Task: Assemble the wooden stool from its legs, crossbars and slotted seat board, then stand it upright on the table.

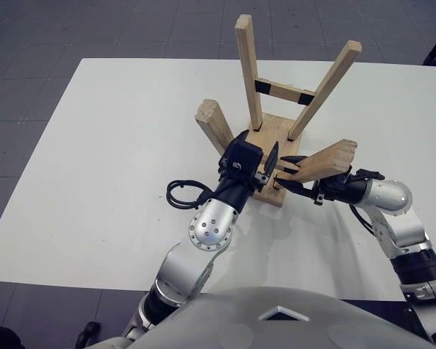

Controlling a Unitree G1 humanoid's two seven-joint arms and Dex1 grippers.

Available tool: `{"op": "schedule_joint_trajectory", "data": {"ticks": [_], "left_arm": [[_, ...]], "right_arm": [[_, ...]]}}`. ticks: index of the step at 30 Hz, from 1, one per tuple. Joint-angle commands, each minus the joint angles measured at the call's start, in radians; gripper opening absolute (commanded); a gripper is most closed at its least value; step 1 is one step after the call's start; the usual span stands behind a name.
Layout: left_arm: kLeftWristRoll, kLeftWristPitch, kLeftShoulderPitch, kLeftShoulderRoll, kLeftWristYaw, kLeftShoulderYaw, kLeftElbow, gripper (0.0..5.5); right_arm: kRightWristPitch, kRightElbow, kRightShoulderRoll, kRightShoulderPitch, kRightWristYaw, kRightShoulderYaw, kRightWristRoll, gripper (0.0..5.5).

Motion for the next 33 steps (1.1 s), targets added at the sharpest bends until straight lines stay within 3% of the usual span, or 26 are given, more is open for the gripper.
{"op": "schedule_joint_trajectory", "data": {"ticks": [1, 5, 13, 18, 23, 27, 30, 33], "left_arm": [[-0.023, 0.160, 0.125, 0.001, -0.014, -0.028, 0.082, 3.12], [-0.138, 0.097, 0.031, -0.065, -0.071, 0.019, -0.090, 3.12], [-0.420, 0.301, -0.288, -0.179, -0.080, 0.483, -0.232, 3.12], [-0.593, 0.351, -0.385, -0.169, -0.051, 0.673, -0.265, 3.12], [-0.732, 0.361, -0.501, -0.061, 0.001, 0.941, -0.261, 3.12], [-0.773, 0.390, -0.534, 0.096, 0.022, 1.129, -0.129, 3.12], [-0.708, 0.390, -0.498, 0.182, 0.040, 1.182, -0.002, 3.12], [-0.585, 0.355, -0.439, 0.208, 0.076, 1.149, 0.114, 3.12]], "right_arm": [[0.062, 0.046, -0.036, 0.062, 0.023, 0.040, -0.098, 2.02], [0.089, 0.060, -0.044, 0.060, 0.029, 0.059, -0.115, 2.02], [0.214, 0.081, -0.123, 0.033, 0.109, 0.110, -0.120, 2.02], [0.305, 0.084, -0.193, -0.003, 0.174, 0.140, -0.115, 2.02], [0.316, 0.115, -0.223, -0.031, 0.198, 0.145, -0.110, 2.02], [0.296, 0.127, -0.214, -0.025, 0.183, 0.151, -0.108, 2.02], [0.290, 0.125, -0.211, -0.023, 0.180, 0.157, -0.110, 2.02], [0.278, 0.127, -0.195, -0.018, 0.164, 0.163, -0.118, 2.02]]}}
